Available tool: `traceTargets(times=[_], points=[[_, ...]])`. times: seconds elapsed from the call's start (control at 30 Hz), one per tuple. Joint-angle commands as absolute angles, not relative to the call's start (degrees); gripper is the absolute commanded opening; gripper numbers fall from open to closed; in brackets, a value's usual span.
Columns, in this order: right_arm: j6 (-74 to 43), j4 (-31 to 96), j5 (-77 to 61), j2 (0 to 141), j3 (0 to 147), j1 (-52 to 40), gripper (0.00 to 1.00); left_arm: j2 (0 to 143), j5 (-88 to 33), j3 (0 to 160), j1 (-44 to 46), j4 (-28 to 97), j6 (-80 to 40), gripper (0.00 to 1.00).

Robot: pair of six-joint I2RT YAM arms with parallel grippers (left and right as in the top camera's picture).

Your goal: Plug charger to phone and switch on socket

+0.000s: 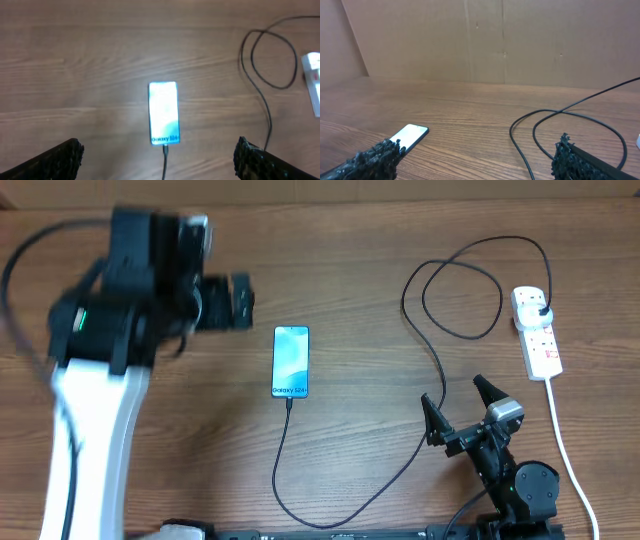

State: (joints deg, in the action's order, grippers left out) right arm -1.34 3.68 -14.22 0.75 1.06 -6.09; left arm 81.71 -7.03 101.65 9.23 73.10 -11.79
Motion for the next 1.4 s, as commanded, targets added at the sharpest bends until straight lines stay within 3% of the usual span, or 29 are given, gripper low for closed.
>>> traceTargets(times=[0.0,0.13,0.4,0.67,0.97,1.37], points=[[-1.67,3.33,-14.39,0.16,0.45,-6.37,1.00,70.32,-7.05,91.09,8.93,73.49,-11.38,1.00],[-1.69,3.33,-14.41,0.16,0.45,-6.37,1.00,58.35,-2.48,78.54,8.16,69.56,-10.41,1.00],[-1.67,3.33,-14.39,0.16,0.45,-6.37,1.00,37.80,-3.68,52.42,4.25,40.07,-9.61,0.99],[-1.67,3.33,-14.41,0.16,0.45,-6.37,1.00,23.44,-8.56,31.38,3.25,12.19,0.62,1.00],[-1.67,3.33,-14.39,0.16,0.45,-6.37,1.00,9.15,-9.19,15.40,-0.47,6.52,4.32,1.00],[-1.67,3.33,-14.39,0.16,0.45,-6.37,1.00,0.19,-7.07,2.50,-0.45,0.49,6.02,1.00]])
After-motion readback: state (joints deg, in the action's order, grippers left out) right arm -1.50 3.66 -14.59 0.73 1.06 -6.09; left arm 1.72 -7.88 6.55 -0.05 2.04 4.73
